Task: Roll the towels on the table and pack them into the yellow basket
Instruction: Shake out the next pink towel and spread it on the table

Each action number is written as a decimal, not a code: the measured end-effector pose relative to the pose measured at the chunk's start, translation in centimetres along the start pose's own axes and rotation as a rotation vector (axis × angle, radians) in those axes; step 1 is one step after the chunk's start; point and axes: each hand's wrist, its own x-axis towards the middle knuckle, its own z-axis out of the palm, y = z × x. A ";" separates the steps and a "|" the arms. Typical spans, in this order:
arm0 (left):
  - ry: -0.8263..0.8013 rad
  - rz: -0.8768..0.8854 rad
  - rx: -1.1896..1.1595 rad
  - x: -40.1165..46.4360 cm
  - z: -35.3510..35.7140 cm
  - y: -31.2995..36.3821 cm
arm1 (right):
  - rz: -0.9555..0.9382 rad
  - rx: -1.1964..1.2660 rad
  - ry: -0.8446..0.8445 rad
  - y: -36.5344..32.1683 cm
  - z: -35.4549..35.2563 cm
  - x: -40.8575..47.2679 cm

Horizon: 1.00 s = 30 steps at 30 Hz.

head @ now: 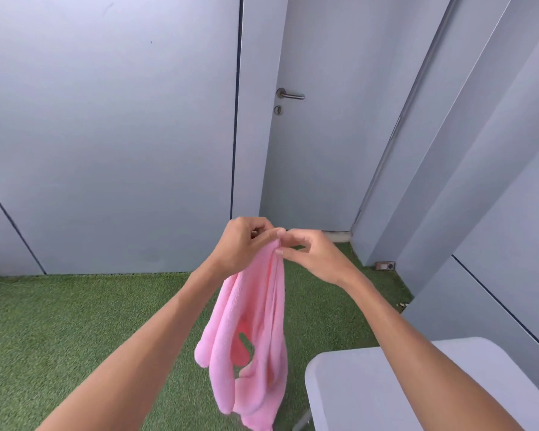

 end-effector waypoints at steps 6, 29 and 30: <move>-0.032 -0.129 -0.093 -1.7 -0.5 -1.1 | -0.050 0.168 -0.009 -0.2 -0.5 0.1; -0.140 -0.195 -0.300 -3.7 -2.2 0.2 | -0.035 0.155 -0.088 -0.1 1.1 -0.9; -0.151 -0.219 -0.318 -3.9 -2.7 0.0 | -0.023 0.151 -0.067 0.2 0.6 -0.9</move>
